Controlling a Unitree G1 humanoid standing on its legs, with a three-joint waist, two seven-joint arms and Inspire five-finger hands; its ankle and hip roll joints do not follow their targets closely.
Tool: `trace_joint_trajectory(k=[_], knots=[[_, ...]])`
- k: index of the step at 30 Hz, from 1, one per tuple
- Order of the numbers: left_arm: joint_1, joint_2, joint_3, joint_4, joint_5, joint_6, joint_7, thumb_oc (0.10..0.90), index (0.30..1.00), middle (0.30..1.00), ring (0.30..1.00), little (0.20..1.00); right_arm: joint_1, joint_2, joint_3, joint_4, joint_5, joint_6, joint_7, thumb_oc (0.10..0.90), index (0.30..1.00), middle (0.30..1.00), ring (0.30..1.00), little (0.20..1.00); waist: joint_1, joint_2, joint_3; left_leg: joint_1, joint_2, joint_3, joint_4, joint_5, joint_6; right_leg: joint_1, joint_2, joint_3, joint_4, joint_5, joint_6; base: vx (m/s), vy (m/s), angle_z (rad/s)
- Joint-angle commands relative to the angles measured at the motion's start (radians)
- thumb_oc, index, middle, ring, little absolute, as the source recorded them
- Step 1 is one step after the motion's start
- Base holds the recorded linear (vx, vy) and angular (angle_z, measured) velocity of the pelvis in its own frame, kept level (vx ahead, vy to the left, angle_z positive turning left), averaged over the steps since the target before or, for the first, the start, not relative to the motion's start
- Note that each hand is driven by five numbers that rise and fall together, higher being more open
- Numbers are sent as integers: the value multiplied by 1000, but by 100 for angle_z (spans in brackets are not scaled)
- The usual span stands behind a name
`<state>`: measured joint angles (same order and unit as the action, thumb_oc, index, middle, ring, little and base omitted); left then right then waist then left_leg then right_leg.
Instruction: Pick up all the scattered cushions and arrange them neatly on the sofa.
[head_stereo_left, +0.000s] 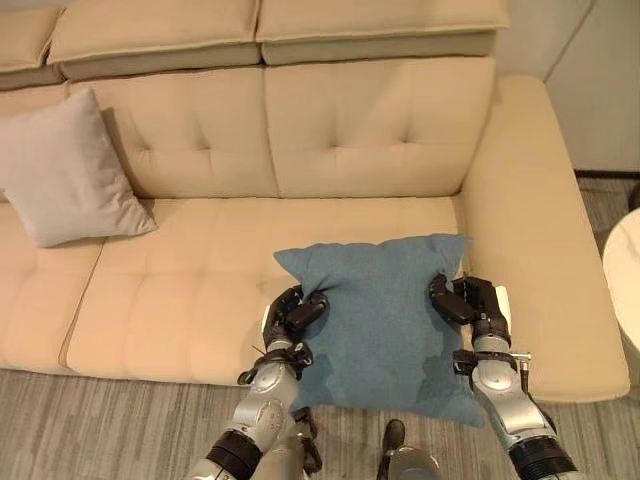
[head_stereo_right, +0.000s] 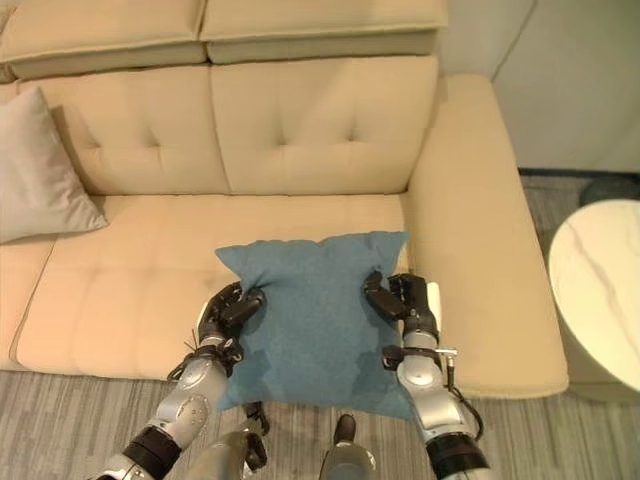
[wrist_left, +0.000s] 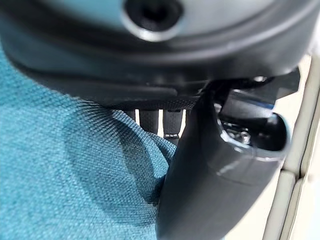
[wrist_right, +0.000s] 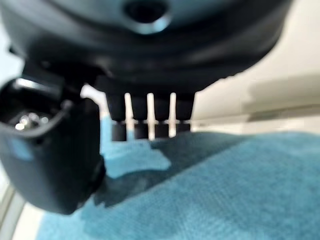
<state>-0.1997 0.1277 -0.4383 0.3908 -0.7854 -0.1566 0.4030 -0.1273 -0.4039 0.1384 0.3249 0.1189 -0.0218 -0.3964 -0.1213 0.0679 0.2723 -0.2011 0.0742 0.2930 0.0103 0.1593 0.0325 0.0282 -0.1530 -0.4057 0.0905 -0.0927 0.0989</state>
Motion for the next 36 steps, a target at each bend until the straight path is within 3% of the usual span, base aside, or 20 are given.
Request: trace_joint_trajectory(k=[1,3,4,8,9,10,12,13,18,20,22,25,27,28,29,31,36], knots=[[-98,-55,-69,-173,23,-73,-117,400,300,300,300,300,-115,41,55,-147,-38,-107,25,400,300,300,300,300,32,-79,-118,45,16,-26,62,-179,-90,-6,10,83,-20,-34,16,82,133,38],[-98,-53,-71,-173,23,-70,-119,400,300,300,300,300,-118,45,57,-151,-37,-105,25,400,300,300,300,300,37,-79,-119,47,4,-31,68,-194,-79,-5,-3,83,6,-43,21,108,226,28],[-103,-39,-70,-174,39,-57,-118,400,300,300,300,300,-141,54,69,-143,-46,-96,32,400,300,300,300,300,45,-79,-122,69,-24,-33,66,-225,-49,-30,-48,99,106,-21,45,141,300,23],[-119,-18,-63,-175,48,-57,-117,400,300,300,300,300,-173,68,85,-145,-42,-95,39,400,300,300,300,300,43,-76,-110,95,-36,-29,43,-231,-24,-124,-69,150,265,17,69,65,204,1],[-130,-19,-57,-167,49,-60,-116,400,300,300,300,300,-188,75,89,-144,-38,-95,40,400,300,300,300,300,40,-76,-104,118,-37,-35,21,-232,-23,-161,-50,174,274,7,66,7,101,-12],[-136,-23,-56,-161,49,-65,-116,400,300,300,300,300,-195,77,91,-142,-38,-96,41,400,300,300,300,300,36,-76,-99,119,-33,-33,11,-208,-21,-191,-12,186,248,14,44,-3,40,-13],[-140,-26,-55,-158,47,-67,-118,400,300,300,300,300,-201,76,93,-140,-37,-97,44,400,300,300,300,300,31,-80,-96,127,-39,-43,2,-207,-22,-202,16,206,218,12,38,89,-20,6],[-155,-33,-60,-146,51,-69,-126,400,300,300,300,300,-220,71,102,-122,-32,-103,43,400,300,300,300,300,26,-97,-93,154,-63,-69,-12,-235,-26,-243,63,216,111,44,38,191,-37,13],[-143,-40,-56,-142,48,-69,-148,400,300,300,300,300,-195,60,86,-101,-23,-107,46,400,300,300,300,300,27,-120,-96,138,-79,-94,55,-255,-38,-198,75,223,20,68,19,83,-121,14],[-130,-53,-59,-149,42,-63,-158,400,300,300,300,300,-167,34,71,-118,-30,-111,50,400,300,300,300,300,26,-119,-98,107,-52,-91,165,-275,-73,-155,67,194,-6,65,1,105,-167,37],[-130,-56,-59,-148,48,-59,-157,400,300,300,300,300,-163,27,67,-120,-29,-113,50,400,300,300,300,300,26,-116,-98,98,-42,-92,201,-283,-77,-141,67,188,-9,60,-4,56,-73,38],[-135,-56,-55,-149,54,-58,-148,400,300,300,300,300,-163,22,71,-115,-20,-115,54,400,300,300,300,300,33,-115,-91,61,-38,-145,261,-280,-94,-127,68,199,-7,44,-23,47,-8,1],[-131,-48,-50,-167,56,-57,-147,400,300,300,300,300,-152,17,78,-117,-18,-117,65,400,300,300,300,300,43,-108,-95,41,-21,-209,216,-252,-107,-112,74,221,-11,32,-23,106,42,-34],[-132,-47,-50,-167,56,-57,-147,400,300,300,300,300,-152,18,78,-117,-18,-117,65,400,300,300,300,300,42,-109,-98,38,-22,-210,213,-248,-107,-115,73,221,-12,34,-23,115,67,-38],[-135,-43,-51,-173,54,-60,-141,400,300,300,300,300,-158,22,86,-110,-11,-118,65,400,300,300,300,300,51,-101,-97,36,-16,-274,137,-214,-117,-107,83,241,-11,25,-23,102,64,-34],[-136,-38,-51,-182,55,-64,-135,400,300,300,300,300,-163,26,91,-109,-8,-119,61,400,300,300,300,300,58,-89,-96,22,-11,-329,96,-183,-126,-109,92,261,-5,18,-23,93,83,-29],[-123,-37,-51,-181,61,-71,-135,400,300,300,300,300,-152,28,90,-125,-15,-120,67,400,300,300,300,300,42,-64,-109,69,-5,-306,35,-176,-124,-96,79,286,-19,22,-10,102,124,-27]])
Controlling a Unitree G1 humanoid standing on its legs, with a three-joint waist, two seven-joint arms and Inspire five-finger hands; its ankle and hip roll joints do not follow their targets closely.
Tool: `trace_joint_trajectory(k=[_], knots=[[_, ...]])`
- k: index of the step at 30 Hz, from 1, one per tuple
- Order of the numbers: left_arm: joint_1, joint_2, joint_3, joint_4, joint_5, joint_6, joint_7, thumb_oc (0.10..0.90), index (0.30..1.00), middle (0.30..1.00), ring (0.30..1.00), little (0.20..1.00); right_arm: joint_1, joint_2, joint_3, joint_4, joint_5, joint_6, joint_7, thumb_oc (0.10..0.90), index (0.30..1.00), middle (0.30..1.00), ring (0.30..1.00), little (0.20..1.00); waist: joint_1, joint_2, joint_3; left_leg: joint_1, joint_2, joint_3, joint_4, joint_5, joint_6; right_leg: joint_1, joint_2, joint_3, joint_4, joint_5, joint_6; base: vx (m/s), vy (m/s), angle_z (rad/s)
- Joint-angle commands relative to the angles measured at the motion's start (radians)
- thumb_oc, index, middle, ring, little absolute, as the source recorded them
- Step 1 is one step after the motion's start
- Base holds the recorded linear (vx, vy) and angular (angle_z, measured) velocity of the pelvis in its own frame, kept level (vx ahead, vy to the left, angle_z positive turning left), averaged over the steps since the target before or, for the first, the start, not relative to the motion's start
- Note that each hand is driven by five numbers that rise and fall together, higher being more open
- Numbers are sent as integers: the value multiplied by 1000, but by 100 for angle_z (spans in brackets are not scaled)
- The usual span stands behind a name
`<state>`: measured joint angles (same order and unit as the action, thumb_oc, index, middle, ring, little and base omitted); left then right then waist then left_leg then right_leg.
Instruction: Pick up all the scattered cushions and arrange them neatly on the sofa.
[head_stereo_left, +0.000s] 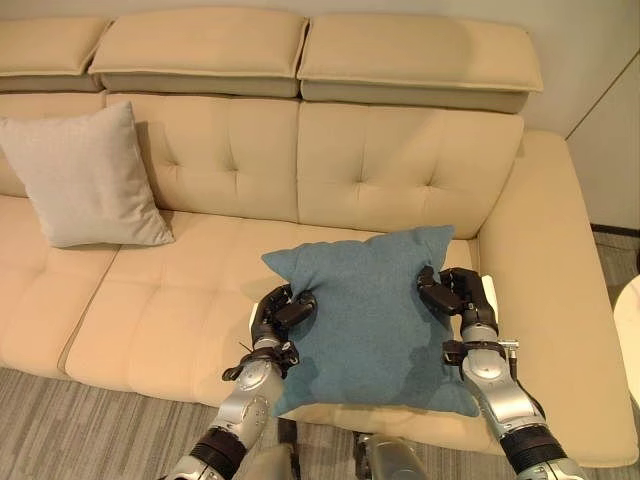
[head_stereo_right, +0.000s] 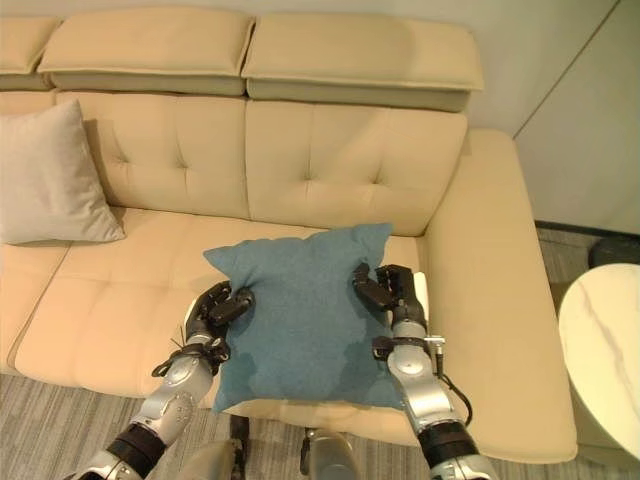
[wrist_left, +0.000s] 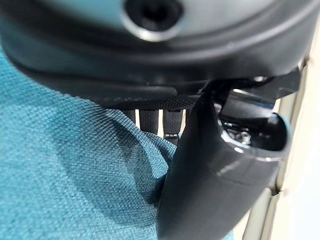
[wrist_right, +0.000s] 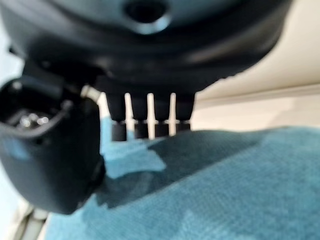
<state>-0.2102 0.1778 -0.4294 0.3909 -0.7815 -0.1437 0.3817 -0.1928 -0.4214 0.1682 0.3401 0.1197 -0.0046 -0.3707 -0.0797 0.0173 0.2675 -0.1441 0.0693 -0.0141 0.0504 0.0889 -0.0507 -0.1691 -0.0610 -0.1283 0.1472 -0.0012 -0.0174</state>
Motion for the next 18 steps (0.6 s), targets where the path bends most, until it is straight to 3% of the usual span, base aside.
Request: trace_joint_trajectory(k=[1,11,18], knots=[[-112,-87,-60,-181,57,-84,-114,400,300,300,300,300,-86,46,60,-141,-16,-137,41,400,300,300,300,300,1,-14,-104,14,0,3,-6,-106,-40,102,-13,9,-76,-69,106,114,151,-24],[-103,-38,-49,-200,117,-78,-125,400,300,300,300,300,-91,71,78,-153,-29,-137,64,400,300,300,300,300,0,-8,-109,46,-34,79,-51,-118,-1,83,-56,53,-97,-39,140,54,113,-14],[-269,32,-29,-163,277,-102,-55,400,300,300,300,300,-258,100,111,-105,-11,-183,17,400,300,300,300,300,10,-18,-84,-25,-37,88,-38,-117,4,7,-61,68,-106,-9,147,-31,16,-7]])
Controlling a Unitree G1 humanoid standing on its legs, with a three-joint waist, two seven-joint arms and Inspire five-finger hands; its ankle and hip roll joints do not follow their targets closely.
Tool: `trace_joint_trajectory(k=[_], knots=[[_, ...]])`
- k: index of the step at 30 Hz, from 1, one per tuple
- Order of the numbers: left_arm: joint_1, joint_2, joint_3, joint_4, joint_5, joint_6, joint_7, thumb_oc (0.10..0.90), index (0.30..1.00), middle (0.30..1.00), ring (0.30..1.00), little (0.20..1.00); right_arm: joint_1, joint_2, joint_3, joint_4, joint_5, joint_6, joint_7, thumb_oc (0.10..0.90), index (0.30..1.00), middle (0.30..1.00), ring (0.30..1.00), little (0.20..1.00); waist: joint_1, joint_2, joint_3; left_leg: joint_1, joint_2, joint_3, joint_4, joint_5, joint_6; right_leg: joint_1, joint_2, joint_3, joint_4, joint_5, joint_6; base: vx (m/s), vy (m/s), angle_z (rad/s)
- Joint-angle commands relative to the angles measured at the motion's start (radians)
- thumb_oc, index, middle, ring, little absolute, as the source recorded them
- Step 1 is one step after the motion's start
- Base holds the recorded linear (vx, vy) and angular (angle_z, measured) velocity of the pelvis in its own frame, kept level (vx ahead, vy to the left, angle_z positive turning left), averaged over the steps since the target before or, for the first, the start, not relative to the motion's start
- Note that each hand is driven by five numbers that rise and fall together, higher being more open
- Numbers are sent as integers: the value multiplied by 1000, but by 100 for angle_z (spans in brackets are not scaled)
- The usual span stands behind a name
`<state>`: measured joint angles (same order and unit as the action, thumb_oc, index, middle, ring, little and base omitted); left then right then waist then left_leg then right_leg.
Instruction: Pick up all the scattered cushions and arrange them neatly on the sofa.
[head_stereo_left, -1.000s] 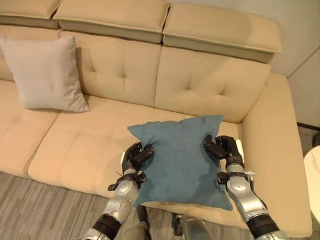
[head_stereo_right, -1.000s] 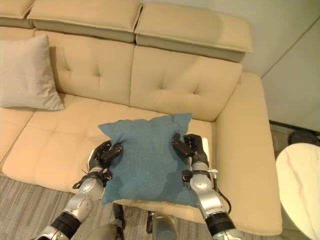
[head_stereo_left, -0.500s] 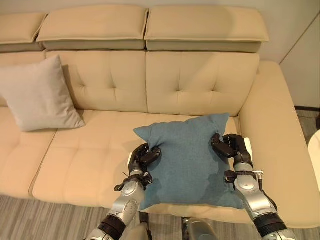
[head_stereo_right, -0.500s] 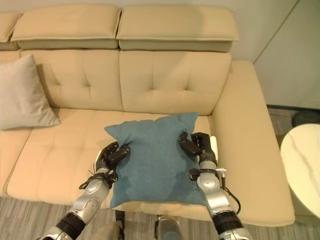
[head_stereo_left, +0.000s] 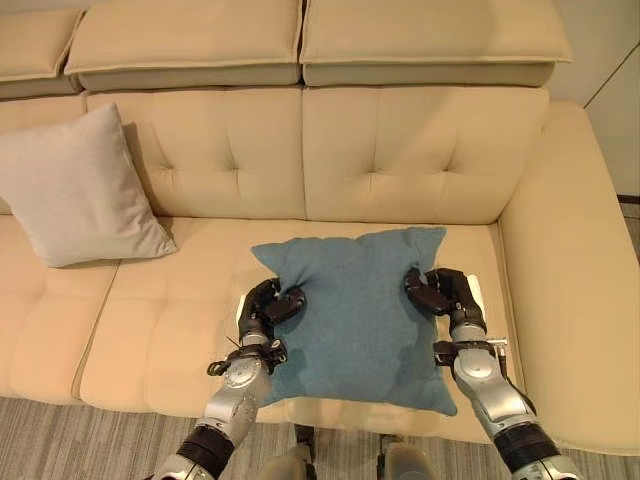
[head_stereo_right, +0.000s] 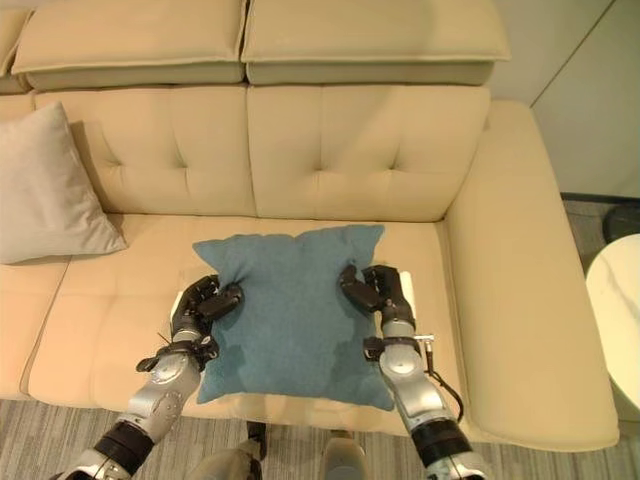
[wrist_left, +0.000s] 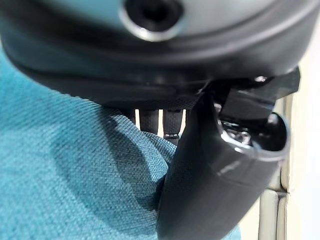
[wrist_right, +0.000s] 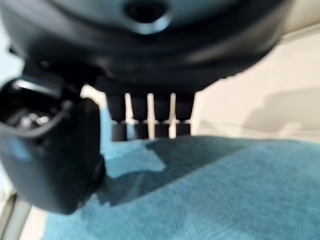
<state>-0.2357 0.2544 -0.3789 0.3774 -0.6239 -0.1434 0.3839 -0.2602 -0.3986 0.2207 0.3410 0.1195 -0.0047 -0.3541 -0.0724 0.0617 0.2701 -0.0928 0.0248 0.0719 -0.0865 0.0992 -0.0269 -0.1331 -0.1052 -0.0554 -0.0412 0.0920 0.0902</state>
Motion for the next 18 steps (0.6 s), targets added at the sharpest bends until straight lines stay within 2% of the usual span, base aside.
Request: trace_joint_trajectory(k=[1,3,7,8,9,11,13,14,15,17,18], knots=[[-318,-26,-77,-121,165,-116,-19,400,300,300,300,300,-260,88,71,-83,-16,-197,-31,400,300,300,300,300,9,-69,-77,-109,9,0,99,-118,-21,-58,-14,-4,74,-86,41,-54,-22,-7],[-357,-15,-76,-106,183,-124,-2,400,300,300,300,300,-303,87,78,-69,-19,-207,-47,400,300,300,300,300,10,-70,-76,-127,9,-1,97,-112,-22,-76,-13,-7,70,-79,41,-27,-11,-2],[-594,38,-77,-5,277,-147,95,400,300,300,300,300,-520,48,72,2,-51,-242,-162,400,300,300,300,300,19,-75,-69,-189,9,-16,77,-84,-31,-135,-3,-15,47,-53,44,-2,-15,2],[-596,38,-76,-4,277,-147,95,400,300,300,300,300,-522,48,72,3,-51,-243,-162,400,300,300,300,300,19,-75,-70,-194,8,-16,76,-81,-31,-139,-4,-15,45,-50,44,4,-19,8],[-706,67,-86,40,329,-153,142,400,300,300,300,300,-617,31,80,38,-79,-256,-218,400,300,300,300,300,23,-72,-69,-213,5,-25,58,-68,-36,-161,0,-15,35,-44,49,16,-14,6],[-754,78,-86,61,351,-155,160,400,300,300,300,300,-661,19,83,57,-93,-260,-241,400,300,300,300,300,23,-70,-72,-226,3,-29,47,-57,-37,-178,1,-16,30,-36,50,17,-10,9],[-937,118,-107,135,448,-157,254,400,300,300,300,300,-839,-46,112,126,-163,-268,-344,400,300,300,300,300,28,-56,-71,-268,-2,-47,9,-27,-50,-226,7,-18,16,-26,54,15,-11,9],[-938,118,-107,136,447,-158,254,400,300,300,300,300,-840,-46,113,126,-163,-268,-345,400,300,300,300,300,27,-56,-72,-269,-2,-48,9,-26,-50,-227,7,-18,16,-26,54,8,-12,10],[-1016,123,-123,187,484,-146,282,400,300,300,300,300,-905,-64,124,160,-188,-261,-386,400,300,300,300,300,28,-48,-67,-285,-3,-54,1,-25,-56,-244,9,-19,13,-27,56,12,-15,11],[-1065,133,-135,224,500,-144,295,400,300,300,300,300,-947,-79,133,186,-207,-257,-411,400,300,300,300,300,27,-46,-66,-305,-4,-57,-1,-16,-58,-261,9,-19,10,-19,57,3,-21,16],[-1133,126,-150,289,496,-137,303,400,300,300,300,300,-1016,-93,151,231,-216,-246,-439,400,300,300,300,300,29,-40,-59,-317,-5,-63,-1,-15,-63,-271,11,-21,8,-22,58,-10,-16,13]])
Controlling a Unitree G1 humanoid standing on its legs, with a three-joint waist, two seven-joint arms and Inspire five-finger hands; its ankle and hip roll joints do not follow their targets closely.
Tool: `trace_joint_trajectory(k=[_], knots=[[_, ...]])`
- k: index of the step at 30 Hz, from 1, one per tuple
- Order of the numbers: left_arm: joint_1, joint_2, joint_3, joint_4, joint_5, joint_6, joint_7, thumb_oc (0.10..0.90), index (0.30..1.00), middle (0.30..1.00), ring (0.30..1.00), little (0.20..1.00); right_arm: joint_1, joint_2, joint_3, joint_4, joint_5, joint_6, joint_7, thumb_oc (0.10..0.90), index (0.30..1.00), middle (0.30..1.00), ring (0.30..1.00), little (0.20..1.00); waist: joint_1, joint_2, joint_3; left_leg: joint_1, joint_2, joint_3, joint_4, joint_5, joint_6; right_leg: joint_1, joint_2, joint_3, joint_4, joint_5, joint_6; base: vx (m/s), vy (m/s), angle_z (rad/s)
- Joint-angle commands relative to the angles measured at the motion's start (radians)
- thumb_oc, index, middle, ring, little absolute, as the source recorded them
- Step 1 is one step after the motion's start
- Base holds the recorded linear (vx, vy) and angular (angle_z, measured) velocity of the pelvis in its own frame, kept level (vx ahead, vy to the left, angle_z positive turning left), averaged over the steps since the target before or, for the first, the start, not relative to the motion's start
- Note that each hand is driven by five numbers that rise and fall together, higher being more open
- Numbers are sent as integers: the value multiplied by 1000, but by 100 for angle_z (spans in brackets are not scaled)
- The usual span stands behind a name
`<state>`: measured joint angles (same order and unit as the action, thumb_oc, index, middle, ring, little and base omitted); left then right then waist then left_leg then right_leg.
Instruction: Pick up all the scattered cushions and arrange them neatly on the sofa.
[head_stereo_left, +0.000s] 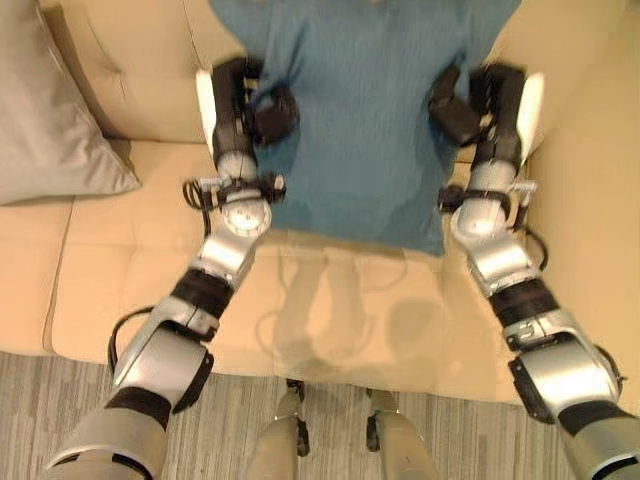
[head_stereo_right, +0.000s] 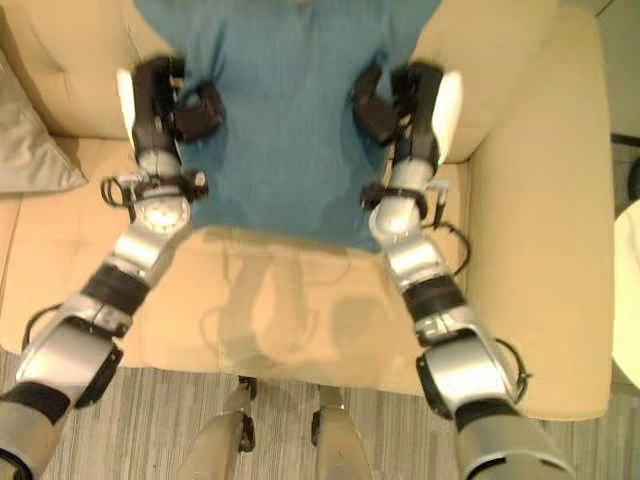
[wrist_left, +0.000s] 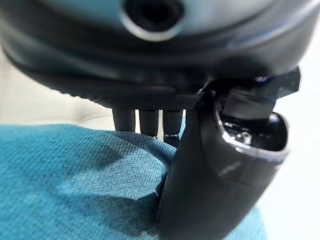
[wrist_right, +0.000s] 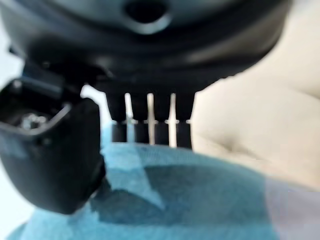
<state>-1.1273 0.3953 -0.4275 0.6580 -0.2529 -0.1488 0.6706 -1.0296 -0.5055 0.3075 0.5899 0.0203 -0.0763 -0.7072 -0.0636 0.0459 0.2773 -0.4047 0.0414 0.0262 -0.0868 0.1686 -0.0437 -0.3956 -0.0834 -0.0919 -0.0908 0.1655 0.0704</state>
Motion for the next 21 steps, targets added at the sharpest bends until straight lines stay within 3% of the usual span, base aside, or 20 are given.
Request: trace_joint_trajectory(k=[1,2,3,6,13,21], knots=[[-247,-15,-101,12,124,-133,16,400,300,300,300,300,-251,13,65,-16,-116,-176,-86,400,300,300,300,300,19,-24,-66,-10,-22,-18,0,-79,-46,-13,-11,16,57,-91,78,9,-27,9],[-283,-17,-119,51,123,-125,13,400,300,300,300,300,-283,16,76,14,-110,-169,-97,400,300,300,300,300,19,-21,-60,-18,-21,-18,0,-80,-49,-20,-9,16,57,-93,80,-22,-21,10],[-356,-16,-154,145,95,-118,-25,800,900,900,900,900,-350,4,102,89,-89,-160,-98,800,900,900,900,900,20,-15,-51,-39,-23,-19,0,-74,-52,-40,-7,19,56,-88,82,-24,-24,15],[-415,-5,-189,236,60,-112,-75,800,900,900,900,900,-404,-2,140,170,-53,-138,-72,800,900,900,900,900,17,-6,-41,-64,-24,-20,0,-66,-57,-59,-3,19,46,-77,85,-28,-14,41],[-312,-3,-168,232,41,-100,-124,800,900,900,900,900,-342,-11,155,180,-43,-99,-19,800,900,900,900,900,11,-4,-24,-76,-25,-20,0,-54,-62,-67,4,18,32,-67,86,-8,-19,-9],[-85,80,-67,217,73,-62,-154,800,900,900,900,900,-89,3,77,94,-67,-102,43,800,900,900,900,900,8,-7,-5,-45,-19,-14,0,-58,-67,-36,10,14,32,-77,78,-28,-2,-7]])
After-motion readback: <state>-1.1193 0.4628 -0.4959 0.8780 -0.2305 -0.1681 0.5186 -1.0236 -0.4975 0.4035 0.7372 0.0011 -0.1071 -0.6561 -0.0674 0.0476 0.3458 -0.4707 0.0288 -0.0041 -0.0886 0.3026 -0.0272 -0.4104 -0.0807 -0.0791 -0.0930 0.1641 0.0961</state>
